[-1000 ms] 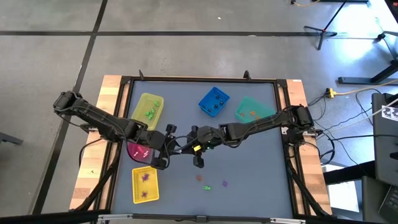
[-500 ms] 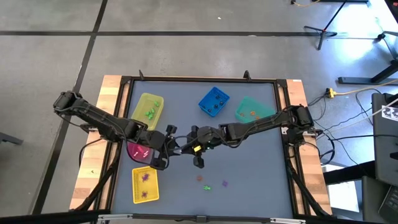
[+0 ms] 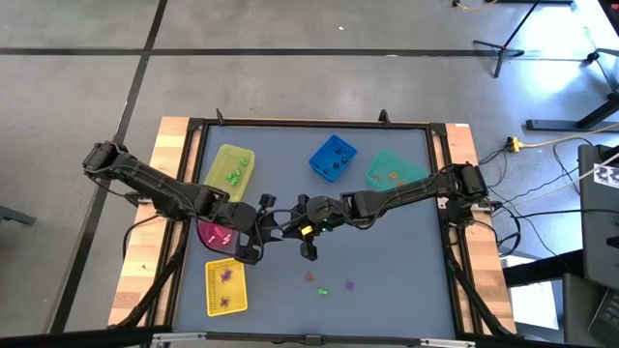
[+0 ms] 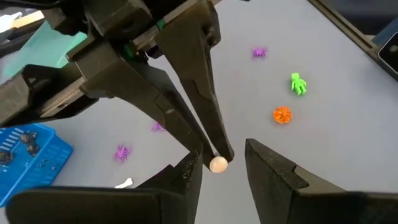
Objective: Sort Halloween decoration
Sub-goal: Put the white bone toy into the red bowl
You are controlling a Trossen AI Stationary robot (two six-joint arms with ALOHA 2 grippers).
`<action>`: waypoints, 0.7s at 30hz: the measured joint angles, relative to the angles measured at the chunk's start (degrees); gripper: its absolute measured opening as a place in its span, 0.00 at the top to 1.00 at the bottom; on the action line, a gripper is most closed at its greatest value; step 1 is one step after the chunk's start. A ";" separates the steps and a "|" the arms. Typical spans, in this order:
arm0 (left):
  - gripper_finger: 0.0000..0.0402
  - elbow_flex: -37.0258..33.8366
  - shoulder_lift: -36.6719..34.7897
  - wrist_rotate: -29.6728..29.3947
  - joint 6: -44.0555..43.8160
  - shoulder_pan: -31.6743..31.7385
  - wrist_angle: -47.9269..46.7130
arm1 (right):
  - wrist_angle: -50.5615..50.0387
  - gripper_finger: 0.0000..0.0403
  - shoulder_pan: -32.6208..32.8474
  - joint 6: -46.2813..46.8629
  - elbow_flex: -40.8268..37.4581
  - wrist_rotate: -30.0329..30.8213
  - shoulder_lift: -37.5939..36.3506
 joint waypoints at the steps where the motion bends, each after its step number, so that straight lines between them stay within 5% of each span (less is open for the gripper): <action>1: 0.74 0.00 0.00 -0.08 0.00 0.00 -0.19 | 0.00 0.96 0.00 0.00 0.00 0.00 -0.02; 21: 0.74 0.02 0.00 -1.88 0.00 0.04 -1.42 | -0.01 0.96 0.00 0.00 0.00 -0.04 -0.01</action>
